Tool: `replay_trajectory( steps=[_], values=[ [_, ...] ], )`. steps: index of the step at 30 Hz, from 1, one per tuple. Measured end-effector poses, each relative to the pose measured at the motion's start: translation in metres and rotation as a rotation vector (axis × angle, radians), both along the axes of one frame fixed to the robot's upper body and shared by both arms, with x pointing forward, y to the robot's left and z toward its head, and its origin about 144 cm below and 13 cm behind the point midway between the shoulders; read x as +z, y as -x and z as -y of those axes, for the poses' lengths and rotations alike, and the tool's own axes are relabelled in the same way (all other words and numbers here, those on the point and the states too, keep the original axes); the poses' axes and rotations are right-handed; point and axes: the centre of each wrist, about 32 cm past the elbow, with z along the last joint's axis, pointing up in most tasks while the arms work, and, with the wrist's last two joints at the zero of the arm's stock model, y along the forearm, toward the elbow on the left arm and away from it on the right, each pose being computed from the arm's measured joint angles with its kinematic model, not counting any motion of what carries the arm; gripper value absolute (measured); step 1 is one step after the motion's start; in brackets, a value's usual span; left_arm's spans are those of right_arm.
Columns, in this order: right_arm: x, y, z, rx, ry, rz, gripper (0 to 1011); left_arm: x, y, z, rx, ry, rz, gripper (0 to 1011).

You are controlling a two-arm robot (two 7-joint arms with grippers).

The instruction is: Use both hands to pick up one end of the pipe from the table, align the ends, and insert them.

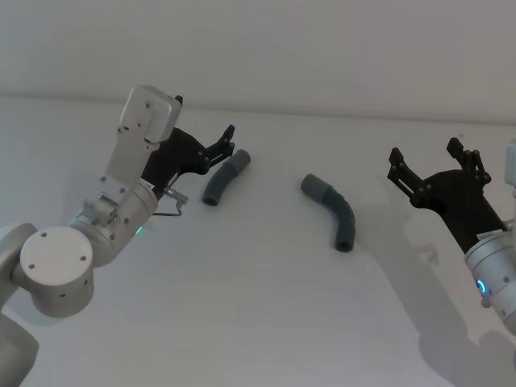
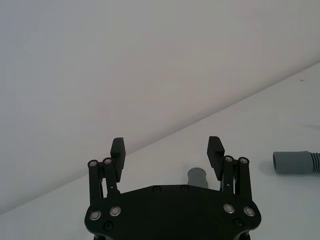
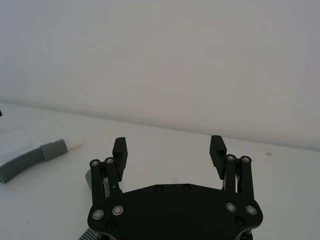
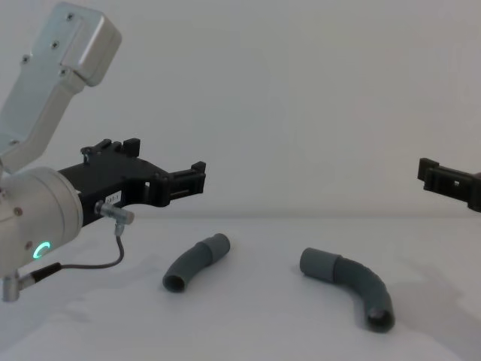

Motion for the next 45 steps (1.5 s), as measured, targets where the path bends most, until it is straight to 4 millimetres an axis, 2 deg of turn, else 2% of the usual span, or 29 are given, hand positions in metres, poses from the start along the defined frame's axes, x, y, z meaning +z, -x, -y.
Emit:
replay_trajectory(
  steps=[45],
  values=[
    [0.0000,0.0000,0.0000,0.000,0.000,0.000,1004,0.0000,0.0000,0.0000,0.000,0.000,0.000,1000]
  ],
)
